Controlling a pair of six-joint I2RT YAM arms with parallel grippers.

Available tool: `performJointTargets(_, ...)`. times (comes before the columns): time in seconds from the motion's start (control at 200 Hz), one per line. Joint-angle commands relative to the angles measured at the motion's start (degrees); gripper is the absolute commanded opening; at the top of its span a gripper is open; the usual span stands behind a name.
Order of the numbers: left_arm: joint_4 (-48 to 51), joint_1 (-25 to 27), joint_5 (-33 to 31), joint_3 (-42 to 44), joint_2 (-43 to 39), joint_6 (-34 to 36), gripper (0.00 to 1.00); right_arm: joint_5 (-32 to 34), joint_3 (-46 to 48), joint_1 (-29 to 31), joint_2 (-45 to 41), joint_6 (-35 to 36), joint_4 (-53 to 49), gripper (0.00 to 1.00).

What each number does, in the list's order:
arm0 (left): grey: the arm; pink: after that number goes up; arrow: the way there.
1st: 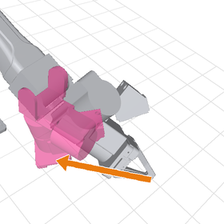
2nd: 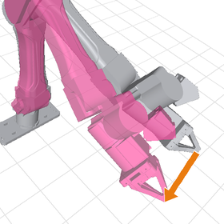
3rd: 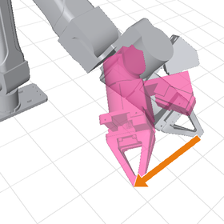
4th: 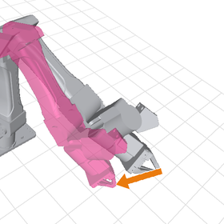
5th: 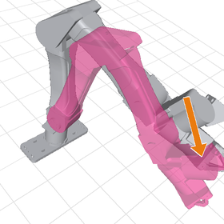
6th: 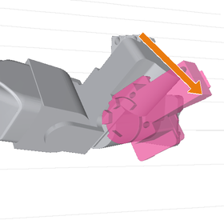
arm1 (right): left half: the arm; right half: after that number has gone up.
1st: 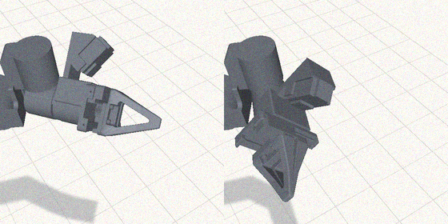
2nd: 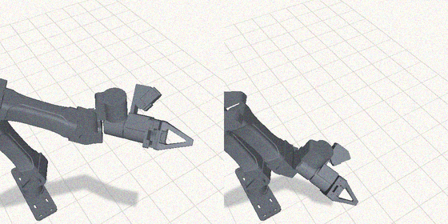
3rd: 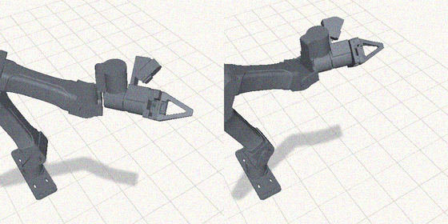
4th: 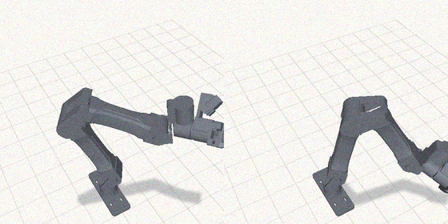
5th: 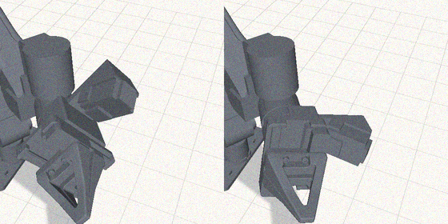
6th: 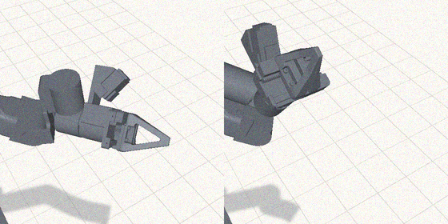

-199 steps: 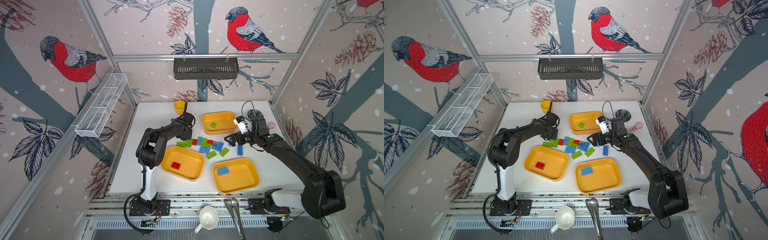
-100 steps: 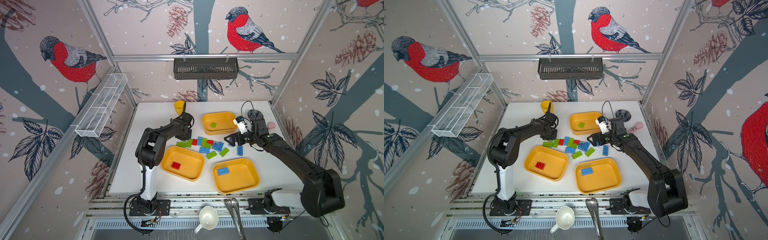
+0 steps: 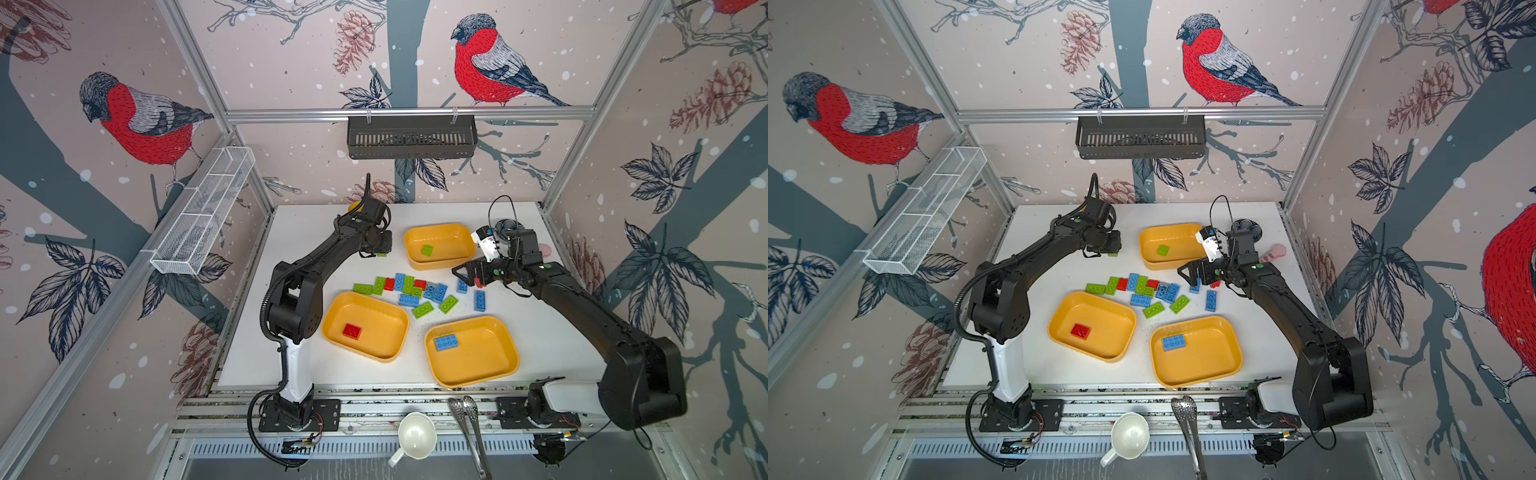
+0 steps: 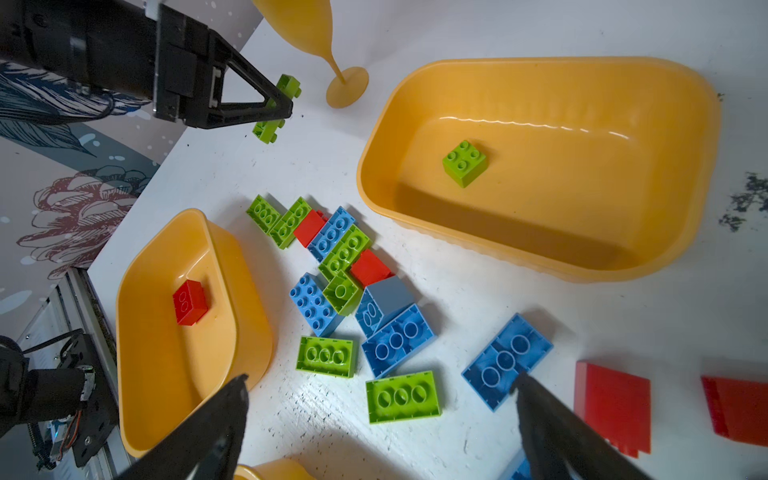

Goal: Sort the legos into containers by color
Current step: 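Carry the lime-green brick to the farther tub and open the left gripper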

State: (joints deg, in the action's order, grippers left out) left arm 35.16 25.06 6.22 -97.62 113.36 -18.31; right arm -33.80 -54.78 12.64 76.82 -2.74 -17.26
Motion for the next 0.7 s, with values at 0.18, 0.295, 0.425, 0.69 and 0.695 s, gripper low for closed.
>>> performJointTargets(0.18,-2.3,4.8,6.2,-14.0,9.7,-2.3,0.30,-1.3,-2.9,-1.6,1.7,2.1,0.5,0.99)
performJointTargets(0.295,-1.5,5.3,4.4,-19.5,14.8,-3.2,0.30,-0.3,-3.0,-2.0,1.8,1.9,0.6,0.99)
performJointTargets(0.425,-3.6,5.3,3.1,-22.2,17.9,-4.7,0.31,0.4,-3.1,-2.0,1.8,1.7,0.4,0.99)
performJointTargets(0.69,1.5,5.3,1.3,-24.8,18.5,-2.5,0.68,0.8,-3.1,-1.9,1.5,1.8,-0.2,0.99)
performJointTargets(0.695,1.7,5.3,1.1,-24.8,18.4,-2.4,0.68,0.8,-3.1,-2.0,1.5,1.8,-0.2,0.99)
